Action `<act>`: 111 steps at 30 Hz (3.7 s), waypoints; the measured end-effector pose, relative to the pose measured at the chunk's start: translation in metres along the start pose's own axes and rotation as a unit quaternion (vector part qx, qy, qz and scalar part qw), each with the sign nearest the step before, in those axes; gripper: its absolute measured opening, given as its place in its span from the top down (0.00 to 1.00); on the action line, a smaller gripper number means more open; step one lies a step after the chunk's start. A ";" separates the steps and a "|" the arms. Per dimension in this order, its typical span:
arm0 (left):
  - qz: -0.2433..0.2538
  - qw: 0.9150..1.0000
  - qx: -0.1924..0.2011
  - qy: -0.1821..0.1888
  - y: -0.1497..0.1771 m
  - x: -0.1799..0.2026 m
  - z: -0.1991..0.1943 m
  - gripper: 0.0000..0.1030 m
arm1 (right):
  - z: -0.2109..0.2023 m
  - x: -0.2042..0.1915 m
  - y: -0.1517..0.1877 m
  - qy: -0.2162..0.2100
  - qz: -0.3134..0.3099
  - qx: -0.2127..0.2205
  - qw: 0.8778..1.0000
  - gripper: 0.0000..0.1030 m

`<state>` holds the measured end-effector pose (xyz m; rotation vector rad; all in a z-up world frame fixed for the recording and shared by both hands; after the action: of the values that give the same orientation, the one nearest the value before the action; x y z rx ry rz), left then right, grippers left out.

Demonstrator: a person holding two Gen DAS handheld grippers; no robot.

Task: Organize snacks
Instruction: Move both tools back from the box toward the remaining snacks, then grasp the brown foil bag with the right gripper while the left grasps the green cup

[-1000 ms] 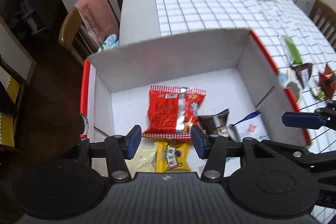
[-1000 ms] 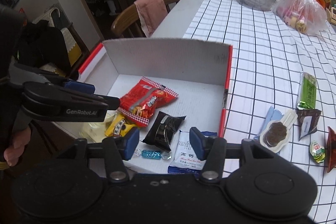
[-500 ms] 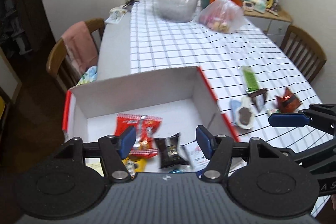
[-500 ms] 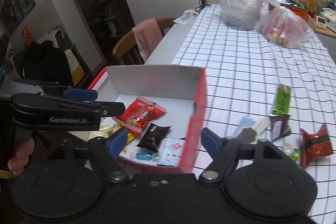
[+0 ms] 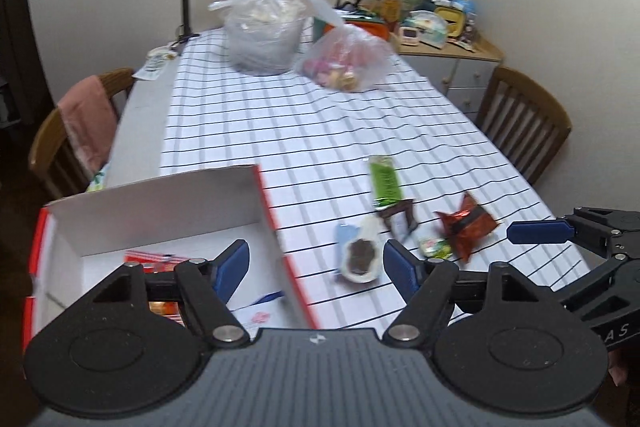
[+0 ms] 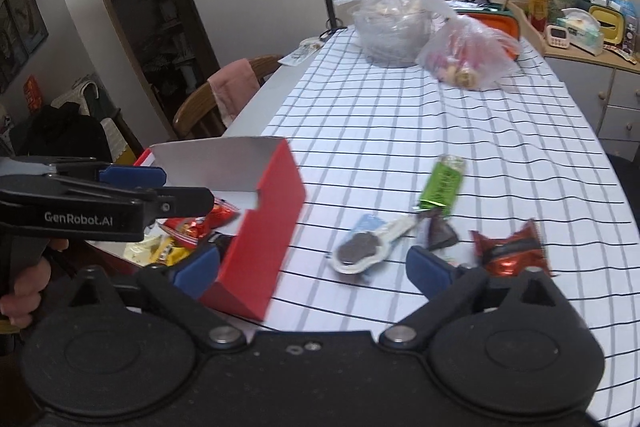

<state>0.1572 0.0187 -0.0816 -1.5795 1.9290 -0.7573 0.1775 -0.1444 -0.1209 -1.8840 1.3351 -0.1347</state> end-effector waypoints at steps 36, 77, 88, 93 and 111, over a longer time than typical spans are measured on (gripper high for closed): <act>-0.025 0.993 -0.109 -0.026 -0.003 0.128 0.143 0.28 | 0.123 0.188 -0.007 0.079 -0.009 -0.113 0.990 0.06; -0.087 0.969 -0.232 -0.010 0.006 0.149 0.243 0.65 | 0.069 0.245 -0.017 0.064 0.041 -0.092 0.993 0.43; -0.111 0.970 -0.215 0.003 0.008 0.142 0.230 0.67 | 0.054 0.232 -0.013 0.063 0.037 -0.090 0.993 0.43; -0.116 0.973 -0.200 0.008 0.006 0.136 0.208 0.67 | 0.043 0.217 -0.011 0.057 0.030 -0.089 0.994 0.44; -0.100 0.986 -0.130 -0.014 0.002 0.089 0.096 0.67 | 0.000 0.114 -0.002 0.023 -0.011 -0.076 0.997 0.43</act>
<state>0.2078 -0.0773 -0.1551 -1.9529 1.9299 -0.5750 0.2288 -0.2391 -0.1597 -2.0345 1.3898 -0.0905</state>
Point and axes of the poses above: each gripper's, at about its wrist camera, not at the fingertips, and z roughly the way its jaws point, x to its right, y to its underside, the point moved 10 cm from there along z, roughly the way its jaws point, and after that the axes turned 12 degrees about z, right-handed, at the moved point
